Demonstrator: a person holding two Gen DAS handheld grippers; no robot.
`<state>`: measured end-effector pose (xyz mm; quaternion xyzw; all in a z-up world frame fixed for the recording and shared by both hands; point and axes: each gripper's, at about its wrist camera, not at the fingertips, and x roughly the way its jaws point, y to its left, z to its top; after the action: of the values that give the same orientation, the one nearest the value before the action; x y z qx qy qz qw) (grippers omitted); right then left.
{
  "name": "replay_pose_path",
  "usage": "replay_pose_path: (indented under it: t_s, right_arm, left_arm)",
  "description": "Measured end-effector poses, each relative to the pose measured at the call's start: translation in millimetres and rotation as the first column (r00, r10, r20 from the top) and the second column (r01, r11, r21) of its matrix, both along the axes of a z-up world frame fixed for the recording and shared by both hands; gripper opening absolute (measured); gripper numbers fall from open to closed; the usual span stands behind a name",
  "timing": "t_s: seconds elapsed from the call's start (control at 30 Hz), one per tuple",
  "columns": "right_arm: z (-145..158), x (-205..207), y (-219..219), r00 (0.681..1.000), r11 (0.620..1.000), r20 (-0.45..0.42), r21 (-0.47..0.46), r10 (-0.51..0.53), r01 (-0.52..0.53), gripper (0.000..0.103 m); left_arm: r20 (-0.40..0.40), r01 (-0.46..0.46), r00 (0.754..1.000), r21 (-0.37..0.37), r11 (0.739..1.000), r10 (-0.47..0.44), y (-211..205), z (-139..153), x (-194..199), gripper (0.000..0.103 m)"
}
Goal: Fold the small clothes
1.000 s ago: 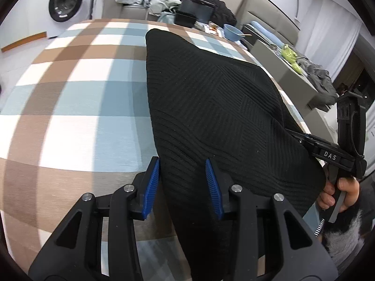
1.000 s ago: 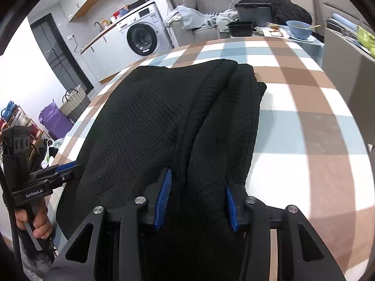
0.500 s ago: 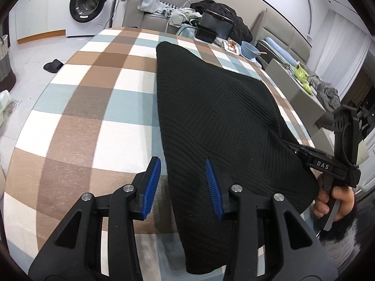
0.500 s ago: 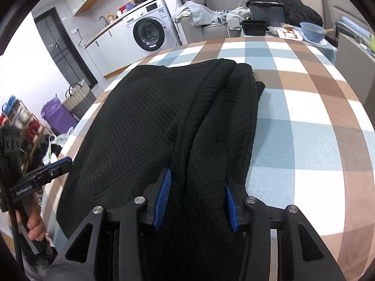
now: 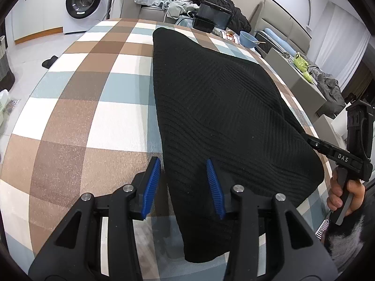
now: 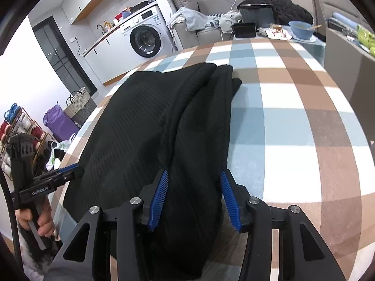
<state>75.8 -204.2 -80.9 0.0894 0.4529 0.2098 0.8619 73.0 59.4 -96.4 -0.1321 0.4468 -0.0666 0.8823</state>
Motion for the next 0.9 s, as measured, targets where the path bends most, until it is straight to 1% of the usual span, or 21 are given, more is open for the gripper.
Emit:
replay_pose_path:
  t_s: [0.1,0.2,0.23,0.33,0.4,0.47,0.5,0.53,0.57,0.6,0.63,0.67,0.7,0.73,0.77,0.83,0.87,0.9]
  right_arm:
    - [-2.1,-3.6,-7.3,1.0,0.998,-0.029,0.064,0.002,-0.001,0.048]
    - [-4.1,-11.0,-6.1,1.0,0.999,-0.022,0.04,0.006,-0.005,0.051]
    - [-5.8,-13.4,-6.6,0.999,0.998,-0.027,0.056,0.018,-0.016,0.051]
    - [-8.9,-16.7,-9.9,1.0,0.997,-0.023,0.078,0.011,-0.009,0.051]
    - [-11.0,-14.4,-11.9,1.0,0.996,-0.018,0.088,-0.007,0.009,0.05]
    - [-11.6,-13.2,-12.5,1.0,0.995,-0.018,0.093,-0.021,0.022,0.028]
    - [-10.5,-14.0,-11.8,1.0,0.995,-0.011,0.095,-0.021,0.022,0.023]
    - [-6.4,-17.0,-12.6,1.0,0.993,0.013,0.117,-0.021,0.019,0.018]
    - [1.2,-23.1,-15.8,0.998,0.985,0.06,0.174,-0.014,0.003,0.014]
    - [6.5,-27.1,-17.4,0.997,0.981,0.08,0.193,-0.014,-0.002,0.014]
    - [8.8,-27.9,-17.6,0.997,0.984,0.08,0.176,-0.02,0.005,0.014]
    - [7.3,-25.7,-15.6,0.998,0.993,0.058,0.121,-0.026,0.019,0.014]
    - [1.9,-21.3,-13.0,0.999,0.999,0.026,0.035,-0.039,0.038,0.015]
    - [-2.6,-18.2,-12.9,0.998,0.998,0.009,-0.019,-0.065,0.065,0.019]
    - [-5.2,-15.9,-15.2,0.997,0.997,-0.006,-0.018,-0.08,0.08,0.024]
    - [-1.8,-14.6,-23.4,0.995,0.994,-0.01,0.049,-0.098,0.098,0.026]
    - [5.0,-14.2,-27.5,0.993,0.99,0.011,0.087,-0.115,0.114,0.031]
    - [9.4,-13.9,-29.6,0.992,0.988,0.03,0.106,-0.119,0.116,0.034]
  left_arm:
    - [0.015,-0.005,1.0,0.039,0.999,0.004,-4.9,3.5,-2.9,0.038]
    - [0.026,0.016,1.0,0.055,0.998,-0.017,-11.7,7.8,-7.5,0.038]
    - [0.032,0.034,0.999,0.054,0.998,-0.036,-14.9,8.9,-10.8,0.039]
    - [0.05,0.066,0.996,0.064,0.996,-0.069,-20.0,8.6,-19.3,0.046]
    - [0.043,0.067,0.997,0.065,0.996,-0.07,-20.8,5.4,-22.3,0.047]
    - [0.02,0.056,0.998,0.052,0.997,-0.057,-17.9,0.5,-22.8,0.047]
    - [0.017,0.054,0.998,0.045,0.998,-0.055,-16.6,-0.4,-23.6,0.047]
    - [0.019,0.053,0.998,0.042,0.998,-0.054,-15.4,-0.5,-25.4,0.047]
    - [0.021,0.051,0.998,0.046,0.998,-0.052,-14.8,-0.5,-26.3,0.047]
    - [0.022,0.051,0.998,0.048,0.998,-0.052,-13.8,-0.7,-26.8,0.047]
    - [0.023,0.05,0.998,0.047,0.998,-0.051,-13.1,-1.5,-27.4,0.049]
    - [0.02,0.048,0.999,0.045,0.998,-0.049,-12.1,-2.6,-26.8,0.049]
    - [0.016,0.047,0.999,0.04,0.998,-0.048,-11.7,-3.7,-26.1,0.049]
    - [0.017,0.049,0.999,0.04,0.998,-0.05,-11.9,-4.0,-25.6,0.049]
    - [0.017,0.052,0.998,0.044,0.998,-0.052,-12.1,-3.9,-25.4,0.049]
    - [0.018,0.052,0.998,0.046,0.998,-0.053,-12.2,-3.0,-25.7,0.049]
    - [0.018,0.05,0.999,0.043,0.998,-0.05,-11.8,-2.7,-25.3,0.049]
    - [0.017,0.047,0.999,0.038,0.998,-0.047,-11.6,-3.0,-24.5,0.049]
